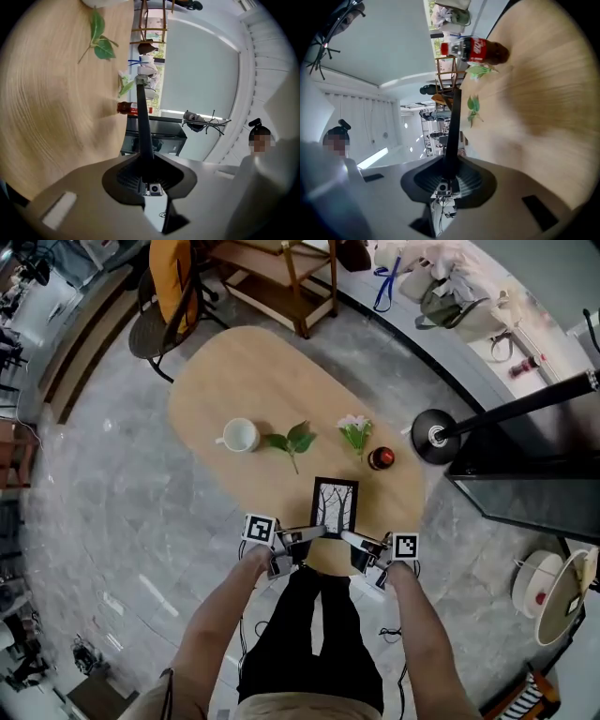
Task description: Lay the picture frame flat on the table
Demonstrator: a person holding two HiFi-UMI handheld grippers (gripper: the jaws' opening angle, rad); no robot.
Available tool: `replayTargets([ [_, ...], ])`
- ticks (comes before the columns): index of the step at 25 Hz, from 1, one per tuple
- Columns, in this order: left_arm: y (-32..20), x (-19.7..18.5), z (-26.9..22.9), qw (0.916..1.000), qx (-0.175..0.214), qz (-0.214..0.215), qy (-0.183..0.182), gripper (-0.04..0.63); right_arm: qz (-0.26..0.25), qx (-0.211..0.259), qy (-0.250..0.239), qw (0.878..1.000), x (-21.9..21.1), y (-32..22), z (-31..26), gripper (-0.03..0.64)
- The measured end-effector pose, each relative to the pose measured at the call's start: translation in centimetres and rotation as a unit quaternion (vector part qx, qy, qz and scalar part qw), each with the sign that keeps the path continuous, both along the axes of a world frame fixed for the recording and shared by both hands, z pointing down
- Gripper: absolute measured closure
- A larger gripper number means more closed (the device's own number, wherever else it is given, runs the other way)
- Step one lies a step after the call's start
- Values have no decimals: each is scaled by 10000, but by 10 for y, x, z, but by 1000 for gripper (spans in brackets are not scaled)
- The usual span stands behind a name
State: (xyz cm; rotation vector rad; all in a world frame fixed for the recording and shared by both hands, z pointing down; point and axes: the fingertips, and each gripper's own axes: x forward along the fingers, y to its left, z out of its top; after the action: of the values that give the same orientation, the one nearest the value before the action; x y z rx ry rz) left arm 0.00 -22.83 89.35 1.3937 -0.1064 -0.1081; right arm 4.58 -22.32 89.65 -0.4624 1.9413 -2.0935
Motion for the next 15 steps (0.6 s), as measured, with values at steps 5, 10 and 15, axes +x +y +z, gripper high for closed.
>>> replayTargets([
  [5,-11,0,60,9993,-233,-280,-38,523,42,-237,-1,9997,-1,-9,60,546],
  [10,-24,-3,89,9979,-276,-588,-85,523,-2,-301,120,9995,-1,-21,90,546],
  [15,-27,-3,104,9974,-321,-609,-214,523,-19,-352,188,9992,-3,-26,103,546],
])
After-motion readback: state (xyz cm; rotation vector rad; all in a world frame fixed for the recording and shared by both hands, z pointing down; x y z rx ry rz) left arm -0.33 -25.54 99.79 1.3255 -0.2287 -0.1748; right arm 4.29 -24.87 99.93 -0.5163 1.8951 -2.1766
